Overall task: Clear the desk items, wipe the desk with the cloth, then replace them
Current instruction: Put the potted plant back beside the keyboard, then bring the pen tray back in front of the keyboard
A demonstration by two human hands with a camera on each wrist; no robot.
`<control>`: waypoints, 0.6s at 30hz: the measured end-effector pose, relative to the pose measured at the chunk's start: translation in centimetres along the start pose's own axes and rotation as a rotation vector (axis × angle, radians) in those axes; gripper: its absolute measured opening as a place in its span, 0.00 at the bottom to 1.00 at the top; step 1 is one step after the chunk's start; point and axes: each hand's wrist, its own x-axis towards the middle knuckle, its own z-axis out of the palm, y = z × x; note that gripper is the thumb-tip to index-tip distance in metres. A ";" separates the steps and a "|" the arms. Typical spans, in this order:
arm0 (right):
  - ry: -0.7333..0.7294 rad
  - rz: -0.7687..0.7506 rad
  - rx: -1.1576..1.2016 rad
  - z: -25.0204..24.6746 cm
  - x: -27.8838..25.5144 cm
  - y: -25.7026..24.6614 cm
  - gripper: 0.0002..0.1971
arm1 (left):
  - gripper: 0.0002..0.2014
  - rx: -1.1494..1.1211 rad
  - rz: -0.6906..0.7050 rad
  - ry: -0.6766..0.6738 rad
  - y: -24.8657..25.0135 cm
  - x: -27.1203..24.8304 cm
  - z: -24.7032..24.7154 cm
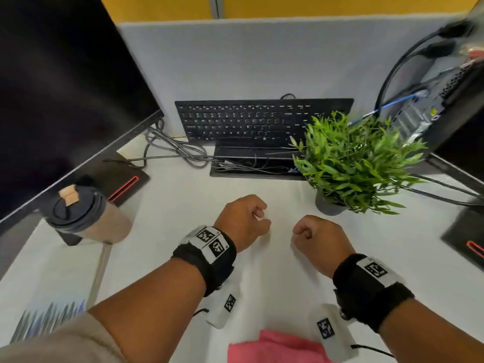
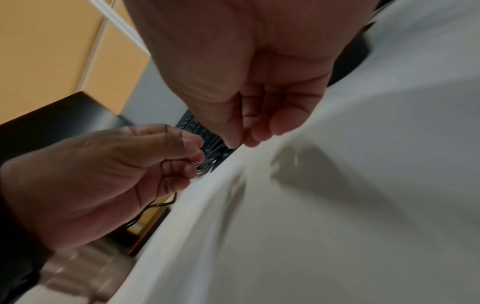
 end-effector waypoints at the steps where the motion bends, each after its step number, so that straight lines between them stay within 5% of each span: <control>1: -0.021 -0.050 -0.008 0.7 0.0 -1.3 0.04 | 0.11 0.034 0.020 0.032 -0.4 -0.7 -0.8; 13: -0.221 -0.350 0.072 11.6 0.5 -18.9 0.12 | 0.03 0.225 0.121 0.578 -10.0 -11.8 -13.3; 18: -0.272 -0.375 0.065 15.3 1.2 -23.4 0.28 | 0.09 0.046 -0.237 0.733 -15.4 -14.5 -16.2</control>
